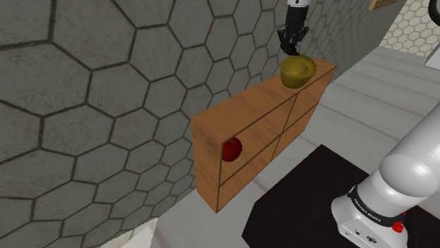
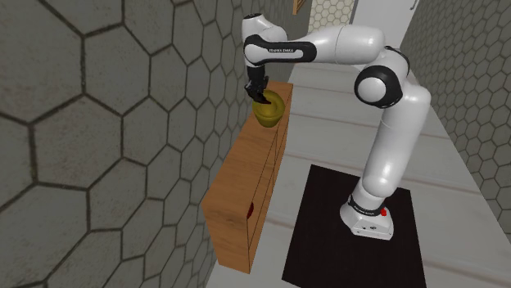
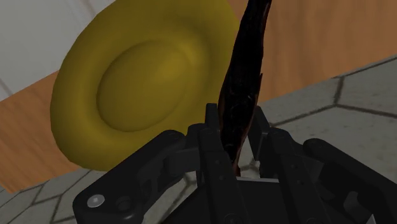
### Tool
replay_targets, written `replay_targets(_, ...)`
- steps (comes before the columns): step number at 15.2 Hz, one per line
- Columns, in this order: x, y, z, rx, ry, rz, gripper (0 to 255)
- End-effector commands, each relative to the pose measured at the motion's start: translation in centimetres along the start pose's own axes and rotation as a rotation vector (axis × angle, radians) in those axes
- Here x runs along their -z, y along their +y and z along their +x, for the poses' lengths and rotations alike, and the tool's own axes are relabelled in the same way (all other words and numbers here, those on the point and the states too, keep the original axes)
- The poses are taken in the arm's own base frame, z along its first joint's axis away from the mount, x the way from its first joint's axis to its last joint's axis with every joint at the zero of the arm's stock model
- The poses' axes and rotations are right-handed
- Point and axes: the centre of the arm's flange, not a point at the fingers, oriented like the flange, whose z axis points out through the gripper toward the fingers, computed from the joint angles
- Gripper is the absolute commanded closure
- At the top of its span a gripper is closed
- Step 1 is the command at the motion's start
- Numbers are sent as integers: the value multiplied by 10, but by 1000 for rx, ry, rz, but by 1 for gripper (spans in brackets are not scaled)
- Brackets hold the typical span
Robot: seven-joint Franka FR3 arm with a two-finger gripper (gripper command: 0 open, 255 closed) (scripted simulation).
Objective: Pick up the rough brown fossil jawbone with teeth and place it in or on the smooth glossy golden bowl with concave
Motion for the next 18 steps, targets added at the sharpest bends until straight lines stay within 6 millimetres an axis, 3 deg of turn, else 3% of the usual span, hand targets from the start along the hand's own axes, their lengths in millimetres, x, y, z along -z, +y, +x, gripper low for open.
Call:
replay_targets(1,0,25,8,1,0,0,255)
replay_targets(7,-7,106,34,1,0,0,255)
replay_targets(18,-64,101,35,1,0,0,255)
